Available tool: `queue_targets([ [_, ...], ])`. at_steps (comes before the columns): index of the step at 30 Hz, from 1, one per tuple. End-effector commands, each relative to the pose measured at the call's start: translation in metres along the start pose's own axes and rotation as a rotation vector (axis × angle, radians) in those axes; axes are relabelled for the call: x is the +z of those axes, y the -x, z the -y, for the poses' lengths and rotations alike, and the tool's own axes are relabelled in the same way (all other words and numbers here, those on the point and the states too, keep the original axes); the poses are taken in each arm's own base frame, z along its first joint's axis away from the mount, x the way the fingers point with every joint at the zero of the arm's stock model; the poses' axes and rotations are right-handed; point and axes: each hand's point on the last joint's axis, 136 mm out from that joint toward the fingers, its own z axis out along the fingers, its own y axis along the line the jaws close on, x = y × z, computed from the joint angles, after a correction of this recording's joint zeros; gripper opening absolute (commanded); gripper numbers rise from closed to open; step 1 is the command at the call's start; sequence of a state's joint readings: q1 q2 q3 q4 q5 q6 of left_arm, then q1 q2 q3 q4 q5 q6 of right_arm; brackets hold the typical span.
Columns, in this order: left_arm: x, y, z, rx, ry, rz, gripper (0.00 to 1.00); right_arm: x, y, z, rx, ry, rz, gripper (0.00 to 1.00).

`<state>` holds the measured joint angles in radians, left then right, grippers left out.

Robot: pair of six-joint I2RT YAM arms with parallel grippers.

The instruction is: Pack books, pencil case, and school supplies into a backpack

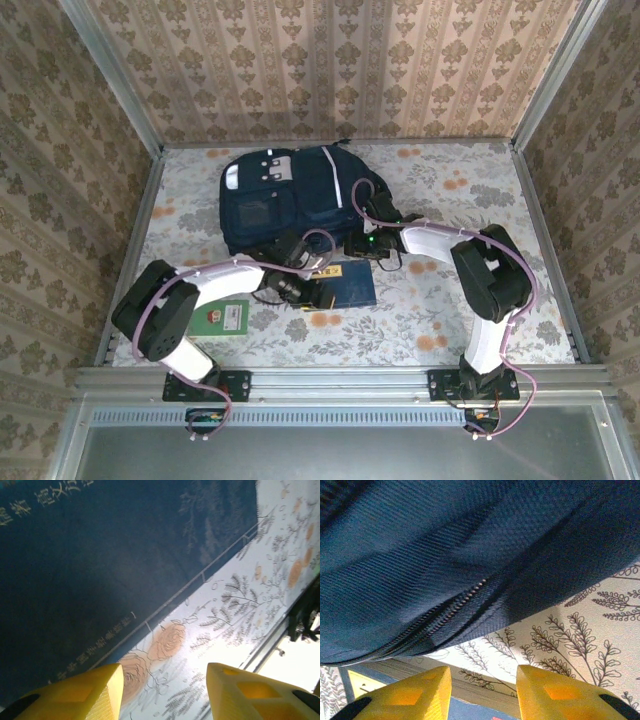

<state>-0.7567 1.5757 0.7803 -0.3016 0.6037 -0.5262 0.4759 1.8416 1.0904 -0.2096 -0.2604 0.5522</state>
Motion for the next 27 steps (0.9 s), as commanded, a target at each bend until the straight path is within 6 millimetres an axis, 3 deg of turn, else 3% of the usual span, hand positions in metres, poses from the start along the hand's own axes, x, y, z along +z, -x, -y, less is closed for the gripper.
queue_targets([
  [1, 0.011, 0.001, -0.010, -0.007, 0.024, 0.008, 0.48, 0.002, -0.003, -0.003, -0.015, 0.015, -0.019, 0.40],
  [6, 0.017, 0.002, -0.024, -0.030, 0.080, 0.003, 0.48, 0.000, -0.020, 0.010, -0.013, -0.015, -0.039, 0.40],
  [15, 0.002, 0.008, -0.039, -0.014, 0.209, 0.041, 0.50, -0.023, -0.070, 0.021, 0.012, 0.007, -0.048, 0.41],
  [27, -0.006, 0.049, -0.033, -0.003, 0.209, 0.094, 0.51, -0.050, -0.139, -0.002, -0.019, 0.164, -0.159, 0.46],
])
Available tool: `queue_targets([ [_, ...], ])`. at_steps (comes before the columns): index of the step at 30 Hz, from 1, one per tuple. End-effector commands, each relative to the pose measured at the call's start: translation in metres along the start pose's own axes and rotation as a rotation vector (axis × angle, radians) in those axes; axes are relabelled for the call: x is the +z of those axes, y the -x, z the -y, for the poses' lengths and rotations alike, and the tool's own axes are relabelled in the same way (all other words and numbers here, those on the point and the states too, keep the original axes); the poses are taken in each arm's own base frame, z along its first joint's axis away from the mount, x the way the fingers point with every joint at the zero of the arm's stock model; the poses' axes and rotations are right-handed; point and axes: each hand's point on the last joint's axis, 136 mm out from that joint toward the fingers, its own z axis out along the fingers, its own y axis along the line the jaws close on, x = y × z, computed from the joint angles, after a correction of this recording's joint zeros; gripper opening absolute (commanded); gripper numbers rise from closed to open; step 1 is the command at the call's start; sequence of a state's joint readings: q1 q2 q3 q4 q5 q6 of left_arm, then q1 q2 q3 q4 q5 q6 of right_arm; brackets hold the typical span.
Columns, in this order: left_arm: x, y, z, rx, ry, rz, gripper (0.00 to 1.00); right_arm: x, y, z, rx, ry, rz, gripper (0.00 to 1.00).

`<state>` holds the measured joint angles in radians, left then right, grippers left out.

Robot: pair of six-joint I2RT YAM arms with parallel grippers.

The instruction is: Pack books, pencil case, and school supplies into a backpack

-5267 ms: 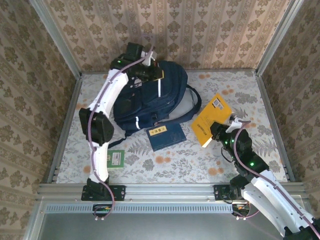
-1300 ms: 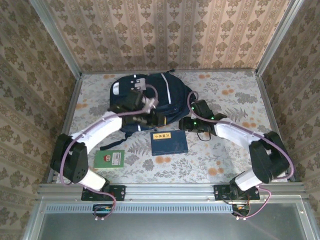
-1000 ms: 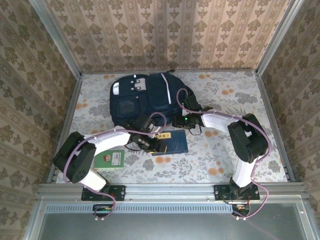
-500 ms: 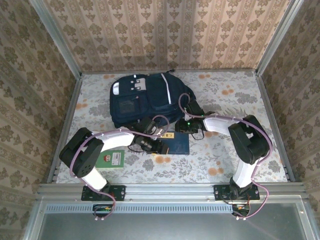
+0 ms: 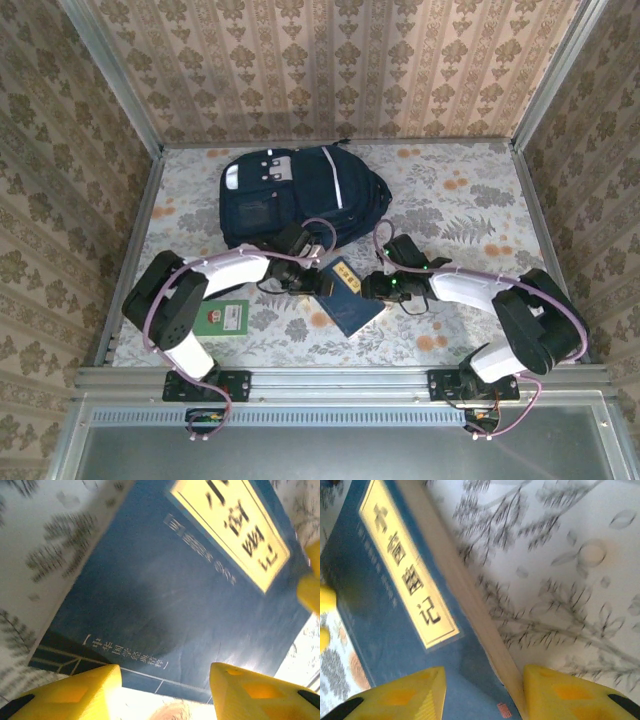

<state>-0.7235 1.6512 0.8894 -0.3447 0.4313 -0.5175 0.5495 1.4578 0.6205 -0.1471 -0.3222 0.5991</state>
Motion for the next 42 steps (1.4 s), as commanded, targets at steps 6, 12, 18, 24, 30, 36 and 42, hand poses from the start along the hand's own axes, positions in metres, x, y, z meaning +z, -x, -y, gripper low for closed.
queue_targets([
  [6, -0.011, 0.005, -0.012, 0.017, 0.057, 0.013, 0.52, -0.008, -0.039, -0.021, -0.042, 0.095, -0.130, 0.52],
  [12, -0.021, -0.009, -0.015, -0.023, 0.037, 0.023, 0.53, -0.018, -0.017, -0.006, -0.047, -0.043, -0.039, 0.59],
  [18, -0.013, -0.028, -0.013, -0.094, -0.046, 0.007, 0.53, -0.001, -0.003, -0.017, -0.040, -0.034, -0.081, 0.55],
  [24, 0.005, -0.033, -0.013, -0.122, -0.095, -0.014, 0.52, 0.018, 0.005, -0.021, -0.045, -0.035, -0.135, 0.50],
  [30, 0.019, -0.031, -0.009, -0.123, -0.137, -0.037, 0.51, 0.020, 0.000, -0.042, -0.033, 0.085, -0.178, 0.44],
  [36, 0.022, -0.029, -0.006, -0.109, -0.153, -0.042, 0.48, 0.007, -0.001, -0.056, -0.033, 0.146, -0.172, 0.37],
  [42, 0.024, -0.031, -0.007, -0.107, -0.149, -0.052, 0.43, 0.001, -0.006, -0.064, -0.025, 0.198, -0.191, 0.34],
])
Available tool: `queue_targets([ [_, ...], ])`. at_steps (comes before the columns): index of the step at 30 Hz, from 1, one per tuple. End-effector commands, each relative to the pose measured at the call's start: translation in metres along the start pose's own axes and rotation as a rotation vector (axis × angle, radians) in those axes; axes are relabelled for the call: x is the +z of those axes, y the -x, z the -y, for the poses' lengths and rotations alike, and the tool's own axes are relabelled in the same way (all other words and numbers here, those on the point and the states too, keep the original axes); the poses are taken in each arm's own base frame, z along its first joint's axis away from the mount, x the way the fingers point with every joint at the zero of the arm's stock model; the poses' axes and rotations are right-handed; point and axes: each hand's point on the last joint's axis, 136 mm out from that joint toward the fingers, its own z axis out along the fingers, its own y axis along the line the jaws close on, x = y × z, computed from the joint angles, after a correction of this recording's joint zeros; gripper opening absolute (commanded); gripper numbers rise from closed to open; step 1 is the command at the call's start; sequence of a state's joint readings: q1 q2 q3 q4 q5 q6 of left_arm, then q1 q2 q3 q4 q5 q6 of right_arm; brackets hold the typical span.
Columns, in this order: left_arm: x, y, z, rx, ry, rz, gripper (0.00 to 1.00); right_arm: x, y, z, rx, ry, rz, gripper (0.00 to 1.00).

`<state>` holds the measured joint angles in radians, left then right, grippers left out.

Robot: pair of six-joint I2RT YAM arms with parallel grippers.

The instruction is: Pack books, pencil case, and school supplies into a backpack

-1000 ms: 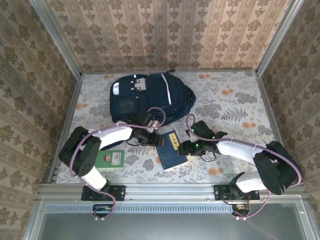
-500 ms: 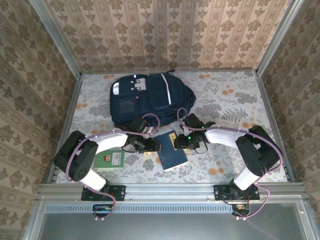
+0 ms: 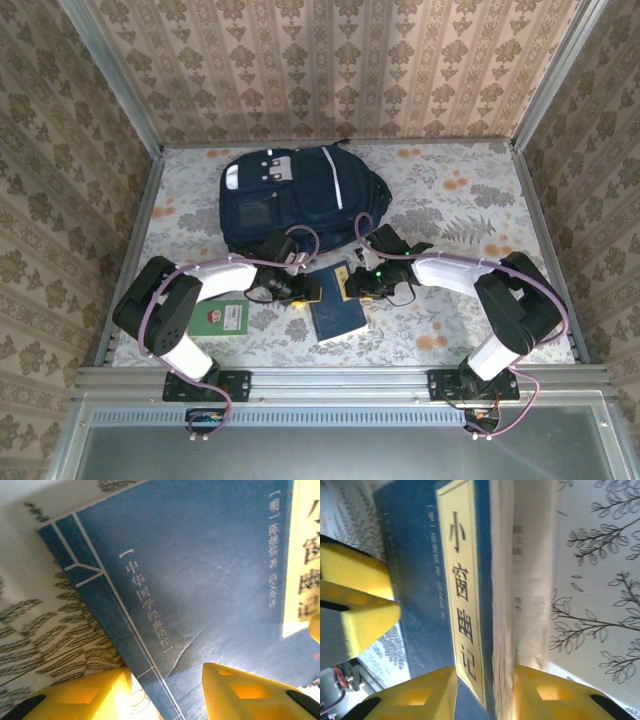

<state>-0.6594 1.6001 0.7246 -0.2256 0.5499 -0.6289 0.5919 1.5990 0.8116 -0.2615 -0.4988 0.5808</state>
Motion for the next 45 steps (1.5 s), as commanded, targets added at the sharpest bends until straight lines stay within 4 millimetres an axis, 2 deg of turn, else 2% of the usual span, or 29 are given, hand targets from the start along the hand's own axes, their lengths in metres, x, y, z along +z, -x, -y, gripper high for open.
queue_targets([
  [1, 0.023, -0.008, 0.005, 0.053, -0.047, -0.039, 0.43, -0.005, -0.006, -0.018, 0.000, 0.089, -0.022, 0.32],
  [3, 0.023, -0.009, 0.005, 0.053, -0.046, -0.039, 0.43, -0.003, -0.007, -0.018, 0.007, 0.097, -0.025, 0.28],
  [7, 0.021, -0.009, 0.005, 0.051, -0.042, -0.035, 0.42, 0.003, -0.007, -0.011, 0.025, 0.073, -0.034, 0.12],
  [9, 0.017, -0.009, 0.005, 0.054, -0.033, -0.029, 0.43, 0.004, -0.007, -0.006, 0.026, 0.052, -0.029, 0.08],
  [15, -0.004, -0.009, 0.001, 0.051, 0.004, 0.009, 0.52, -0.011, -0.006, -0.004, 0.028, 0.050, 0.013, 0.06],
  [20, -0.016, -0.005, -0.001, -0.002, -0.026, 0.048, 0.56, -0.028, -0.002, -0.018, 0.046, 0.139, 0.061, 0.05],
  [25, -0.016, 0.003, 0.011, -0.062, -0.138, 0.076, 0.60, -0.042, 0.006, -0.036, 0.107, 0.310, 0.099, 0.05],
  [29, -0.016, 0.010, 0.031, -0.091, -0.262, 0.081, 0.65, -0.049, 0.011, -0.047, 0.156, 0.445, 0.102, 0.05],
  [33, -0.016, 0.018, 0.037, -0.120, -0.318, 0.091, 0.71, -0.055, 0.014, -0.052, 0.168, 0.498, 0.120, 0.05],
  [37, -0.012, 0.022, 0.032, -0.176, -0.355, 0.097, 0.75, -0.061, 0.018, -0.055, 0.189, 0.542, 0.136, 0.04],
  [39, -0.010, 0.025, 0.031, -0.196, -0.378, 0.102, 0.76, -0.071, 0.019, -0.061, 0.171, 0.566, 0.158, 0.04],
  [42, -0.009, 0.028, 0.033, -0.218, -0.429, 0.107, 0.75, -0.075, 0.020, -0.060, 0.179, 0.579, 0.170, 0.04],
  [45, -0.014, 0.035, 0.047, -0.216, -0.523, 0.129, 0.72, -0.073, 0.020, -0.058, 0.188, 0.579, 0.170, 0.04],
])
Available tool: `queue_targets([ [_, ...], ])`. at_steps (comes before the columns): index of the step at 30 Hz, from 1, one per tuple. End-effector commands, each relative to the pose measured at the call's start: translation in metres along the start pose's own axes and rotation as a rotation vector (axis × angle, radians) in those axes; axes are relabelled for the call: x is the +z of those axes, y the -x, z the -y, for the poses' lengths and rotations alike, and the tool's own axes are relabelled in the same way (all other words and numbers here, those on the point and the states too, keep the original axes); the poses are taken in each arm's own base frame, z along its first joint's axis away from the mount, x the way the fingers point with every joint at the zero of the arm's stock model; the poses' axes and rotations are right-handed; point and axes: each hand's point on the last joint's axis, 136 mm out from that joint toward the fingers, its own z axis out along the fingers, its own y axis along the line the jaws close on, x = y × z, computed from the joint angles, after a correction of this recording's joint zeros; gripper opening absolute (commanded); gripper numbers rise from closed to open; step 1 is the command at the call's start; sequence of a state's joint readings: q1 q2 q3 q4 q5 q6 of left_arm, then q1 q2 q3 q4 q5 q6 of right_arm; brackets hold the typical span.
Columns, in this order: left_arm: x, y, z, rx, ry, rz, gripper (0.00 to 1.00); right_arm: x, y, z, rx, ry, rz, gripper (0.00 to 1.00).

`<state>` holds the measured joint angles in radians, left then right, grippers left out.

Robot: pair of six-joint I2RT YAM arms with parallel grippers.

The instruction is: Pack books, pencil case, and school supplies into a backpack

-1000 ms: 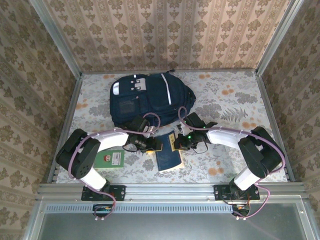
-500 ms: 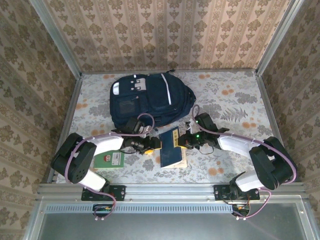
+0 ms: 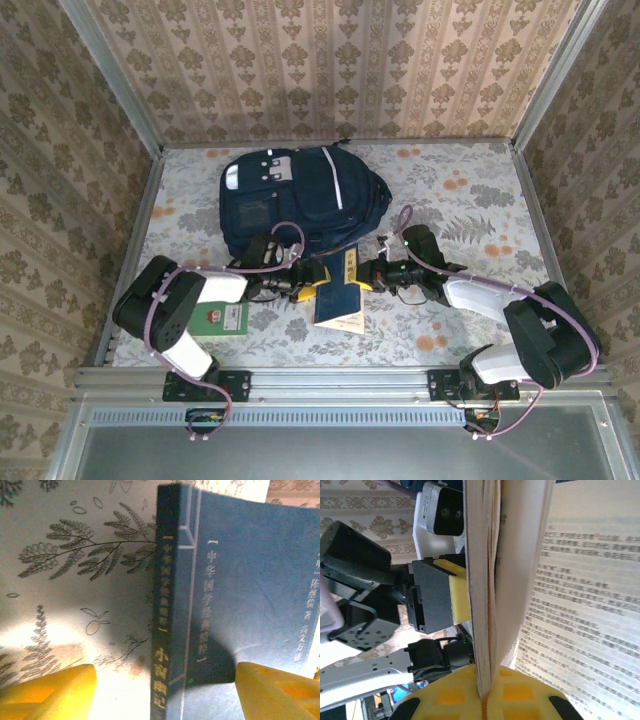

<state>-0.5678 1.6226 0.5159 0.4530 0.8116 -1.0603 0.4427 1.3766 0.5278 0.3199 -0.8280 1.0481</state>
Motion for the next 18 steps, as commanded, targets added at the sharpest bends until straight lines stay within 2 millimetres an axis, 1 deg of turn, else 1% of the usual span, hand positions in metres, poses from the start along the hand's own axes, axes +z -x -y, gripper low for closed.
queue_targets([
  [1, 0.004, 0.002, 0.019, -0.018, -0.130, 0.000, 0.70, -0.003, -0.001, -0.016, -0.026, 0.074, -0.012, 0.04],
  [3, 0.004, 0.004, 0.031, -0.013, -0.191, 0.003, 0.67, -0.002, 0.000, -0.013, -0.018, 0.072, -0.011, 0.04],
  [5, 0.003, 0.006, 0.041, -0.012, -0.248, 0.007, 0.61, -0.002, 0.002, -0.011, -0.015, 0.068, -0.006, 0.04],
  [6, 0.003, 0.007, 0.045, -0.013, -0.273, 0.012, 0.57, -0.003, 0.004, -0.010, -0.014, 0.066, 0.002, 0.03],
  [8, 0.002, 0.009, 0.050, -0.018, -0.325, 0.018, 0.45, -0.005, 0.007, -0.005, -0.008, 0.049, 0.019, 0.03],
  [10, 0.001, 0.011, 0.051, -0.031, -0.359, 0.023, 0.32, -0.006, 0.010, 0.002, -0.002, 0.024, 0.030, 0.03],
  [11, 0.003, 0.010, 0.047, -0.045, -0.352, 0.019, 0.26, -0.007, 0.011, 0.005, 0.001, 0.014, 0.035, 0.03],
  [12, 0.004, 0.010, 0.045, -0.044, -0.346, 0.021, 0.22, -0.007, 0.011, 0.007, 0.002, 0.006, 0.037, 0.03],
  [15, 0.004, 0.010, 0.042, -0.039, -0.340, 0.028, 0.13, -0.008, 0.011, 0.016, 0.005, -0.030, 0.044, 0.03],
  [18, 0.000, 0.012, 0.045, -0.033, -0.345, 0.044, 0.07, -0.014, 0.012, 0.028, -0.003, -0.098, 0.066, 0.14],
])
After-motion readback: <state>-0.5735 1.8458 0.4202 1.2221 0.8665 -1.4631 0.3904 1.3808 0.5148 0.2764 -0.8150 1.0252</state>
